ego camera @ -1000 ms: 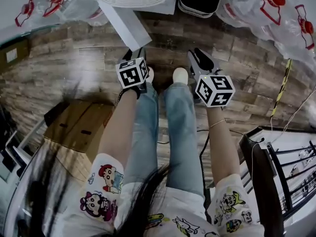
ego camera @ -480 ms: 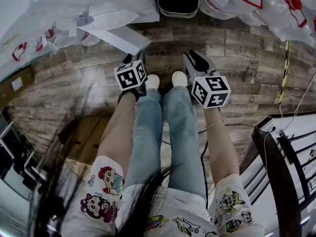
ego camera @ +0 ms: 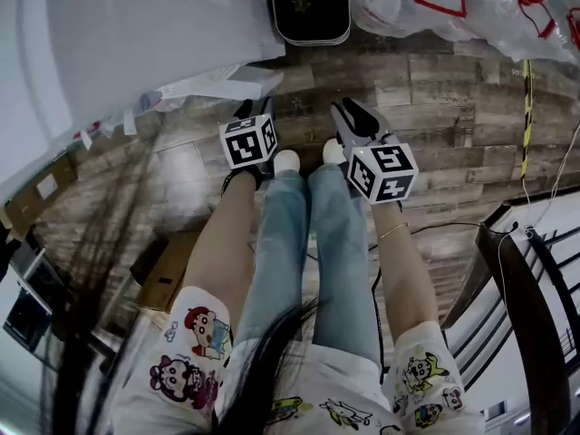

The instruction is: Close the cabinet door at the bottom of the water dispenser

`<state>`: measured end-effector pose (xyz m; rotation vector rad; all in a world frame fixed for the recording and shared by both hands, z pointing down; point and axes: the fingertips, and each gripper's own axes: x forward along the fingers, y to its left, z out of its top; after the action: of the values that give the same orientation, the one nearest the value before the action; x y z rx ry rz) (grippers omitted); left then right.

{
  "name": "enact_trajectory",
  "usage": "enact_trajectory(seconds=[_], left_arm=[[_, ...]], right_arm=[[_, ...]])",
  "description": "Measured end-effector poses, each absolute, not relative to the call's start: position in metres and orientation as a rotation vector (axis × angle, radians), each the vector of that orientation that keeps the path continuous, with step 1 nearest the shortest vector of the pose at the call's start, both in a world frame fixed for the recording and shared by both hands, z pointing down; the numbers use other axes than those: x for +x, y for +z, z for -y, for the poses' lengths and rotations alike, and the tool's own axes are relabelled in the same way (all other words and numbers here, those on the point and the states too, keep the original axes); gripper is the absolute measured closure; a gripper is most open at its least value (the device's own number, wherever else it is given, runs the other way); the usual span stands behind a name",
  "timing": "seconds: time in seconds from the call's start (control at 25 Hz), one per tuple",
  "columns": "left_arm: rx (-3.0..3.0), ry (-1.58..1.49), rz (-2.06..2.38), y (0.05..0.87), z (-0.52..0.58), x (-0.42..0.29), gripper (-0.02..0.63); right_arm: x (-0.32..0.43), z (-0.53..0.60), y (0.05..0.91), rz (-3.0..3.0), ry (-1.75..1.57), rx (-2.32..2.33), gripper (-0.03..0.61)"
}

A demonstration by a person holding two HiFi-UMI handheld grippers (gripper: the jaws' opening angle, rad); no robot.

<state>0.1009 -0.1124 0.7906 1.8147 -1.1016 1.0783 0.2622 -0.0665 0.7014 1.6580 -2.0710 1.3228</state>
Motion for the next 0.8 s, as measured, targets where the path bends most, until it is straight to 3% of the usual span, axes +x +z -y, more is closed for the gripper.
enact_trajectory(seconds=[0.8], left_arm=[[1.939,1.161,1.045,0.798,0.178,0.14,0.417]], right_arm=[[0.292,0.099,0.712,2.072,1.353,1.647,0.468]])
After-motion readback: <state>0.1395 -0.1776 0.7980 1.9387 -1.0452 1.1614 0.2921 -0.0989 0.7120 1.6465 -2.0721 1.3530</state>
